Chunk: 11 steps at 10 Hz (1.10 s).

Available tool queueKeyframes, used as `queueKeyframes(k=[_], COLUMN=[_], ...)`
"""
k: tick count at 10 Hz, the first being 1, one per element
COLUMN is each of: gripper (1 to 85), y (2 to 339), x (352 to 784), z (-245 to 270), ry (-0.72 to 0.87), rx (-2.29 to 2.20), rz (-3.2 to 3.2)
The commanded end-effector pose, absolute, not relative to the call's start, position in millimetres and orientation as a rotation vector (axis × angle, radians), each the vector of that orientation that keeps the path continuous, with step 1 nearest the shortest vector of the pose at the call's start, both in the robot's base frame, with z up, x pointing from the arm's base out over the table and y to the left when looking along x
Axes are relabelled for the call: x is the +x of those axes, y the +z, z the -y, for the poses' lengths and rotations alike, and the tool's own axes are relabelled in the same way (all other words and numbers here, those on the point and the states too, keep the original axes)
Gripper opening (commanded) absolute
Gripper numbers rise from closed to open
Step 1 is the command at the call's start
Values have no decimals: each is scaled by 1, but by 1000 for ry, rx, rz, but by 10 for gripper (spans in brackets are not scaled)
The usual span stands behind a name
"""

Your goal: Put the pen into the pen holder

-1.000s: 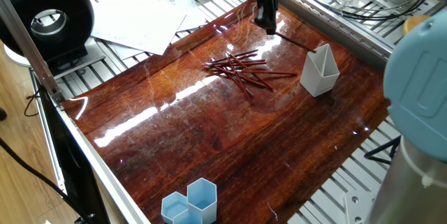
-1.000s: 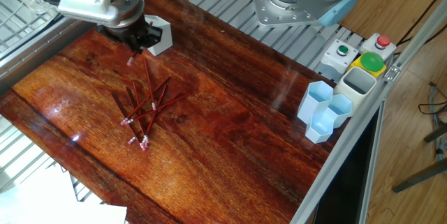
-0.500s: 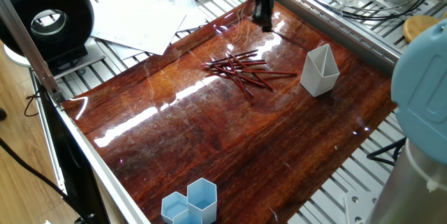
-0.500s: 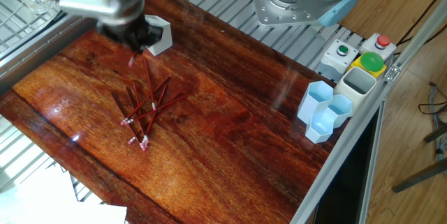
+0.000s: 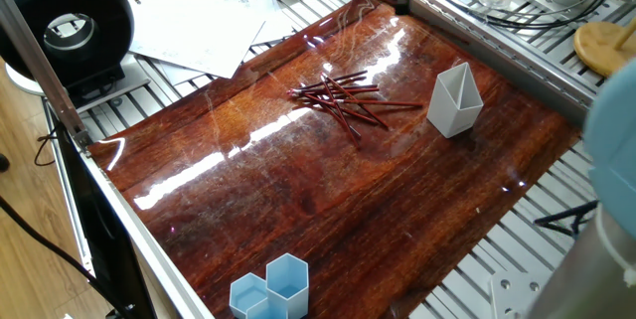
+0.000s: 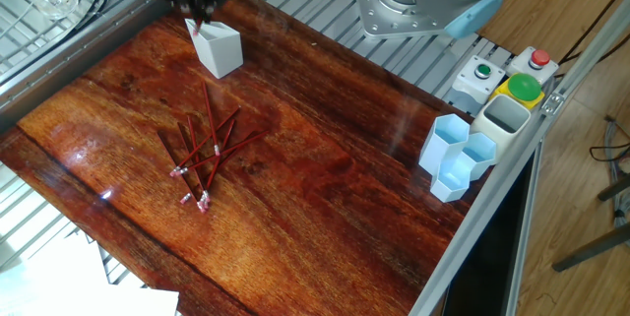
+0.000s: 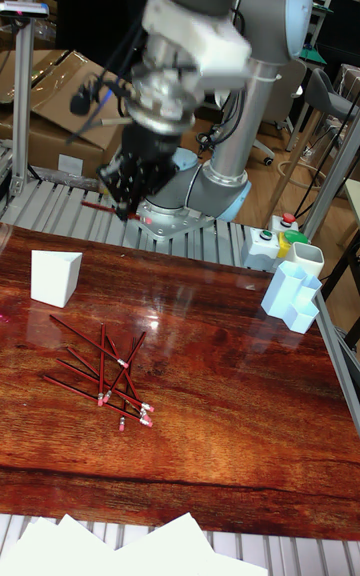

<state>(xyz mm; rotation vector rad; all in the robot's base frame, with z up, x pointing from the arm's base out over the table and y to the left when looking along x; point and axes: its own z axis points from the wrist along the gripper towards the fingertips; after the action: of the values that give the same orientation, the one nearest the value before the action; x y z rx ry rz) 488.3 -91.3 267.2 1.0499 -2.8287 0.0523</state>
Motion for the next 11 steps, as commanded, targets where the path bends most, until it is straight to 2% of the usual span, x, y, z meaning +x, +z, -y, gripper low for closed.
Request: queueKeyframes(k=[1,4,7,9,11], gripper=[10,10,10,10,10], y=[274,276,274,287,286], x=[480,471,482,470,474], z=[94,116,106,127,147], ry=[-30,85,47,-49,-66], rx=[1214,966,1006,1182,1321], rz=[2859,2886,2926,2961,3019])
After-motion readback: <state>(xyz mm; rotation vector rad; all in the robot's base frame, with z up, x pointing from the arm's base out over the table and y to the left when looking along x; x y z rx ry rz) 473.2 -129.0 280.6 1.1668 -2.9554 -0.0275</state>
